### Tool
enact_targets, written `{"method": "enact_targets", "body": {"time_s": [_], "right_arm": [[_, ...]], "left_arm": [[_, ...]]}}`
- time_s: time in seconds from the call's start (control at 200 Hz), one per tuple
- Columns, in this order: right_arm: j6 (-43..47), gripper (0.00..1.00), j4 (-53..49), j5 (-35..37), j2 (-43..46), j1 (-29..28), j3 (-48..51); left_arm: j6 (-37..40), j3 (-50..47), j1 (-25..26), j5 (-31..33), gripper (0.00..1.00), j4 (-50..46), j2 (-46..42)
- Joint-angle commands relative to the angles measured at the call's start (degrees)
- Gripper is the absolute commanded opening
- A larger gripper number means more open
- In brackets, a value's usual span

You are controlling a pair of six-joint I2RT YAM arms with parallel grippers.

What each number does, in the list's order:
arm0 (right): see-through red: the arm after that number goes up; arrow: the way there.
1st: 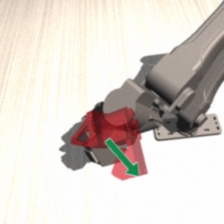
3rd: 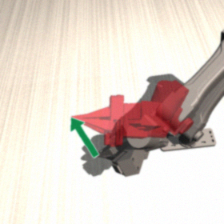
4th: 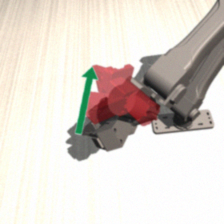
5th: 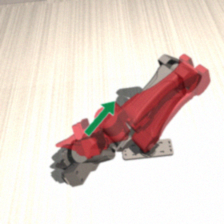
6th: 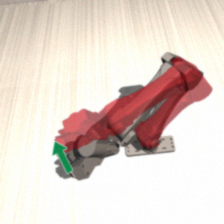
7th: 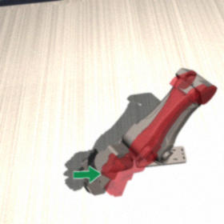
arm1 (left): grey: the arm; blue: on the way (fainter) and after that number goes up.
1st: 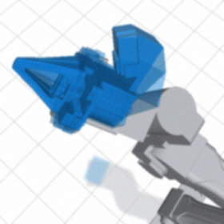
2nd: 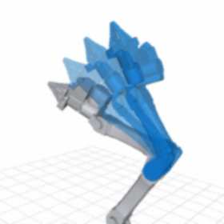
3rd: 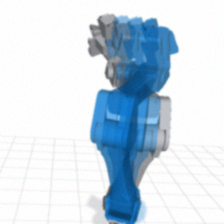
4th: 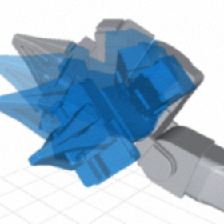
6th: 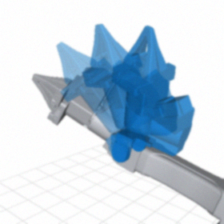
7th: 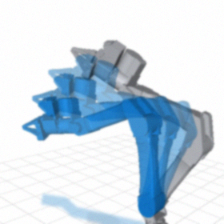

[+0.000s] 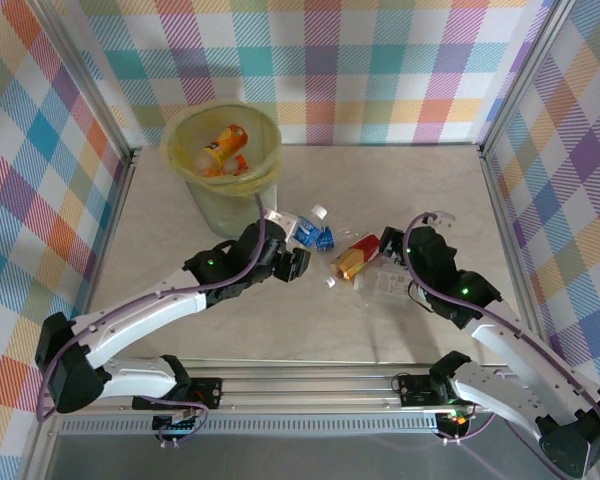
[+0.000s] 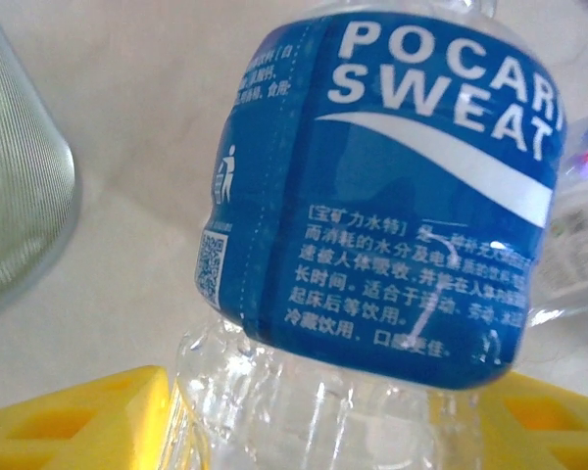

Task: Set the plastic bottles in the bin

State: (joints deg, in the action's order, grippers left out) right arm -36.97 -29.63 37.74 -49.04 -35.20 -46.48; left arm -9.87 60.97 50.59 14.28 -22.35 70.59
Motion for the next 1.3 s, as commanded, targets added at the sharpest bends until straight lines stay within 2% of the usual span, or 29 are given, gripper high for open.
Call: {"method": "enact_targets", "body": {"time_s": [0.0,0.17,0.325,0.41,0.56,0.805,0.995,1.295], "right_arm": [[0.91,1.00,0.49,1.20,-0.08,0.33,-0.81],[1.01,1.00,1.27,0.54,-0.93,0.31,-0.83],[1.08,1.00,2.37,-0.72,-2.01,0.35,-1.03],[0.70,1.00,2.65,-1.49,-2.39,0.31,-1.00],[0.32,1.00,2.56,-3.07,-3.32,0.31,-1.43],[0.43,1.00,1.94,-4.85,-6.21,0.31,-3.33],[0.85,1.00,1.29,-5.62,-7.56,0.32,-4.63],[-0.76,1.00,0.15,-6.21,-6.87,0.34,-4.06]], "left_arm": [[6.39,4.61,0.13,2.08,0.42,1.73,-2.85],[11.33,9.39,-1.09,4.85,0.42,4.65,-4.10],[15.89,15.58,-5.58,5.77,0.43,3.70,-3.59],[17.72,19.63,-10.64,4.00,0.44,1.89,-2.41],[20.25,26.73,-20.57,-2.84,0.44,-0.82,1.57],[27.96,39.58,-31.42,-7.01,0.44,-9.49,11.87],[36.64,44.01,-35.75,-6.93,0.45,-12.24,18.89],[43.99,49.31,-41.57,-7.54,0.47,-13.82,28.23]]}}
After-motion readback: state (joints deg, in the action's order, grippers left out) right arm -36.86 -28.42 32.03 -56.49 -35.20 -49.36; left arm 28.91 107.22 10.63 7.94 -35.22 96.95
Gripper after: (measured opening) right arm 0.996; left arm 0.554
